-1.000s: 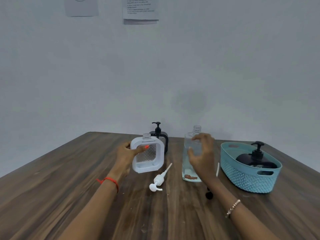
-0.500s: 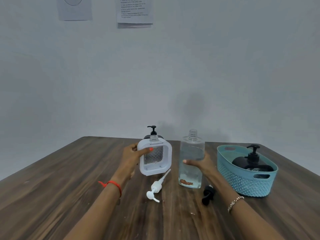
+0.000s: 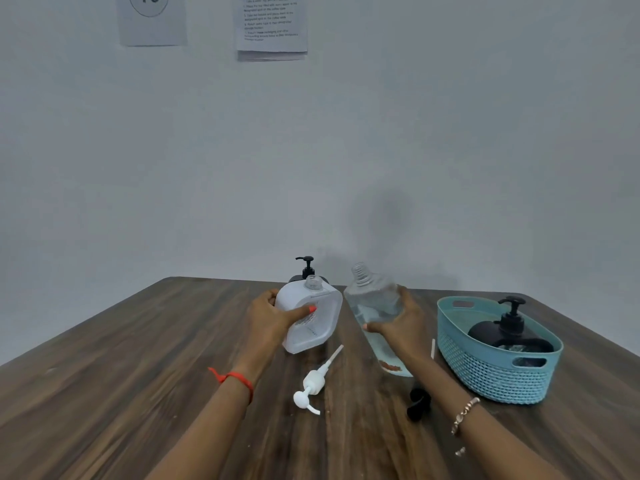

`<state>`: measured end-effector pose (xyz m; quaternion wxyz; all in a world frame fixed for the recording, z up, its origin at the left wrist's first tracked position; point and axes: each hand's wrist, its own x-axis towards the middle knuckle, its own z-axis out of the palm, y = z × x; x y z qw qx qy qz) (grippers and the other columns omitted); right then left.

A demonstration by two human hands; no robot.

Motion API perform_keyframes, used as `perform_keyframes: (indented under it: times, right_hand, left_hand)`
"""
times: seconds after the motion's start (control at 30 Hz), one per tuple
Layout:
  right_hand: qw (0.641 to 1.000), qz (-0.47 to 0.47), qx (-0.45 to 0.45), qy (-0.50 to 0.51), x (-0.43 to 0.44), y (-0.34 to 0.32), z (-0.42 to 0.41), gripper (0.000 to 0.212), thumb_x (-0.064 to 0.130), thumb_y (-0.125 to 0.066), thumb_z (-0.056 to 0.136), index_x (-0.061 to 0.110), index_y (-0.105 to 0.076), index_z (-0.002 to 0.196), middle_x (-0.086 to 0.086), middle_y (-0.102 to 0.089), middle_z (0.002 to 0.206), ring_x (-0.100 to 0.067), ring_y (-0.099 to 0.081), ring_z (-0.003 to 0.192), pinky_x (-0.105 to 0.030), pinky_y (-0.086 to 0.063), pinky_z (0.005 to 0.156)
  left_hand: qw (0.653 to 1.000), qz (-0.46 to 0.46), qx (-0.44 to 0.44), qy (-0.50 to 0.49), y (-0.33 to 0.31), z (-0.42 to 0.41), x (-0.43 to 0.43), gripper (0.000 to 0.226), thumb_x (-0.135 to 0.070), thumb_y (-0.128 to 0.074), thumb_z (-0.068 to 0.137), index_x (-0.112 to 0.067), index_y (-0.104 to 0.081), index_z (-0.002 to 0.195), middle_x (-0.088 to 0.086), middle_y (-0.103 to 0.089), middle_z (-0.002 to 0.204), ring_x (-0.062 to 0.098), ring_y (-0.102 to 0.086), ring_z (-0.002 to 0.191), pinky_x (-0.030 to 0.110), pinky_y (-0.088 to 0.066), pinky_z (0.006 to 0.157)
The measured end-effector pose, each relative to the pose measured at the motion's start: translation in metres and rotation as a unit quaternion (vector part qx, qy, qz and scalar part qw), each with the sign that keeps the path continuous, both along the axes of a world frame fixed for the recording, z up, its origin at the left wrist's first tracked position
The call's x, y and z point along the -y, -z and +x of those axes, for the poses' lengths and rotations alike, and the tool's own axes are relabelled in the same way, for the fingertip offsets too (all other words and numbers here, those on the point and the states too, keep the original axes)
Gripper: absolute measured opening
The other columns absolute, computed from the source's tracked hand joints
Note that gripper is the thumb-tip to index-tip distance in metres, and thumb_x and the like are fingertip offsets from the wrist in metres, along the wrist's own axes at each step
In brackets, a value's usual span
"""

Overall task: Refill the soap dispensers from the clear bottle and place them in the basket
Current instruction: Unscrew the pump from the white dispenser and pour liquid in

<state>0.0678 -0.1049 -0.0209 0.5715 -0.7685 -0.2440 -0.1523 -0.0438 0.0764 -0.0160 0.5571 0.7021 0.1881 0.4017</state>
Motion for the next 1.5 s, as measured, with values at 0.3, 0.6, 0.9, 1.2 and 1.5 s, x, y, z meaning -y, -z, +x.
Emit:
perform_keyframes:
  times: [0.3, 0.6, 0.9, 1.2, 1.5]
  right_hand:
    - [0.982, -0.123, 0.134, 0.054, 0.007, -0.026, -0.007, 0.072, 0.042, -0.067, 0.062, 0.022, -0.05, 0.129, -0.006, -0.063, 0.113, -0.029, -0.054, 0.107, -0.044, -0.039, 0.093]
    - [0.939, -0.229, 0.234, 0.108, 0.01, -0.036, -0.01, 0.06, 0.019, -0.064, 0.072, 0.026, -0.049, 0.13, -0.003, -0.063, 0.112, -0.027, -0.053, 0.1, -0.039, -0.03, 0.084]
    - [0.907, -0.27, 0.289, 0.144, 0.01, -0.038, -0.007, 0.061, 0.011, -0.064, 0.066, 0.024, -0.054, 0.125, -0.005, -0.066, 0.101, -0.029, -0.055, 0.088, -0.037, -0.029, 0.076]
    - [0.909, -0.287, 0.272, 0.13, 0.009, -0.034, -0.011, 0.062, 0.015, -0.062, 0.07, 0.025, -0.048, 0.13, -0.005, -0.063, 0.108, -0.029, -0.053, 0.096, -0.04, -0.032, 0.082]
    - [0.908, -0.277, 0.286, 0.128, 0.006, -0.03, -0.011, 0.06, 0.013, -0.065, 0.068, 0.023, -0.053, 0.126, -0.007, -0.065, 0.104, -0.031, -0.055, 0.092, -0.041, -0.033, 0.08]
  left_hand:
    - [0.999, 0.043, -0.006, -0.025, 0.0, -0.007, 0.011, 0.057, -0.034, -0.086, 0.049, -0.013, -0.06, 0.095, 0.002, -0.065, 0.093, 0.02, -0.063, 0.086, 0.044, -0.056, 0.075]
    - [0.999, 0.042, 0.002, -0.02, 0.001, -0.011, 0.022, 0.048, -0.019, -0.087, 0.057, -0.011, -0.058, 0.094, 0.0, -0.063, 0.089, 0.015, -0.06, 0.08, 0.024, -0.048, 0.063]
    - [0.994, 0.076, -0.005, -0.077, 0.002, -0.01, 0.028, 0.048, -0.023, -0.087, 0.057, -0.01, -0.06, 0.094, 0.001, -0.062, 0.089, 0.017, -0.057, 0.08, 0.02, -0.041, 0.058]
    - [0.985, 0.114, 0.042, -0.119, -0.003, -0.017, 0.04, 0.04, -0.012, -0.084, 0.061, -0.003, -0.057, 0.09, -0.001, -0.054, 0.078, 0.004, -0.045, 0.063, 0.001, -0.036, 0.053]
    - [0.984, 0.126, 0.065, -0.111, -0.002, -0.019, 0.048, 0.041, -0.011, -0.083, 0.063, -0.003, -0.058, 0.094, -0.004, -0.051, 0.078, -0.005, -0.043, 0.063, -0.001, -0.036, 0.054]
